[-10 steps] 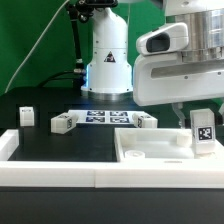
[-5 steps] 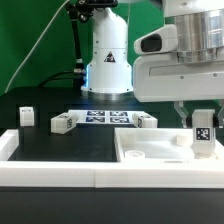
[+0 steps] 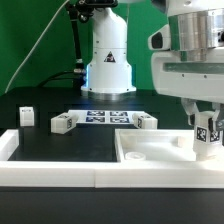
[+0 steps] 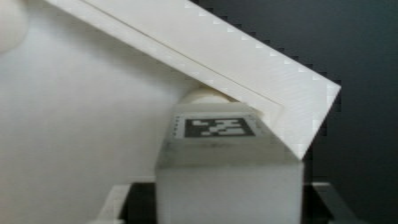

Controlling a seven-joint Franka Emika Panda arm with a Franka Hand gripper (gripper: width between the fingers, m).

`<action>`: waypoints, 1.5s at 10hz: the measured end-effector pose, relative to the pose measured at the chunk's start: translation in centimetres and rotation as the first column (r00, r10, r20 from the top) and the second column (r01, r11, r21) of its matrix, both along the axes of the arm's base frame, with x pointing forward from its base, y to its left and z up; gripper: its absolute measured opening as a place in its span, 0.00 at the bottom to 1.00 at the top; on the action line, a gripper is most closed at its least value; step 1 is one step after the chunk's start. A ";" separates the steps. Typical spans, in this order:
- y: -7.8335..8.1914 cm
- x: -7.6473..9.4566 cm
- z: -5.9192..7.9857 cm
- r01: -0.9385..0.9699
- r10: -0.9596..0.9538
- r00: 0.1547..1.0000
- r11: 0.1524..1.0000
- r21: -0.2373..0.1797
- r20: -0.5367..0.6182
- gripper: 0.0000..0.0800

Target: Assemble one leg

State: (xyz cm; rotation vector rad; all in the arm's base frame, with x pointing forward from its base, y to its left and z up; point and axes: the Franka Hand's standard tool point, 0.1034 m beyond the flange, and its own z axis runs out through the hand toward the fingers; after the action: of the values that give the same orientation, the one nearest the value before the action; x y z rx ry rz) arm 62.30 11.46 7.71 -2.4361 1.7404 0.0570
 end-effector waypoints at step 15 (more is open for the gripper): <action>0.5 0.5 0.6 -0.145 0.145 0.989 0.989 0.005 0.002 0.81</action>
Offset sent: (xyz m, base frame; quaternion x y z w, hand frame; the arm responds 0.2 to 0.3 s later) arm -0.0046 -0.0123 -0.0033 -0.0054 0.0426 0.3176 0.9473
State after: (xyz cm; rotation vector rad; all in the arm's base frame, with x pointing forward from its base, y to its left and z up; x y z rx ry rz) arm 62.82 11.92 8.27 -2.5544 1.5572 0.0746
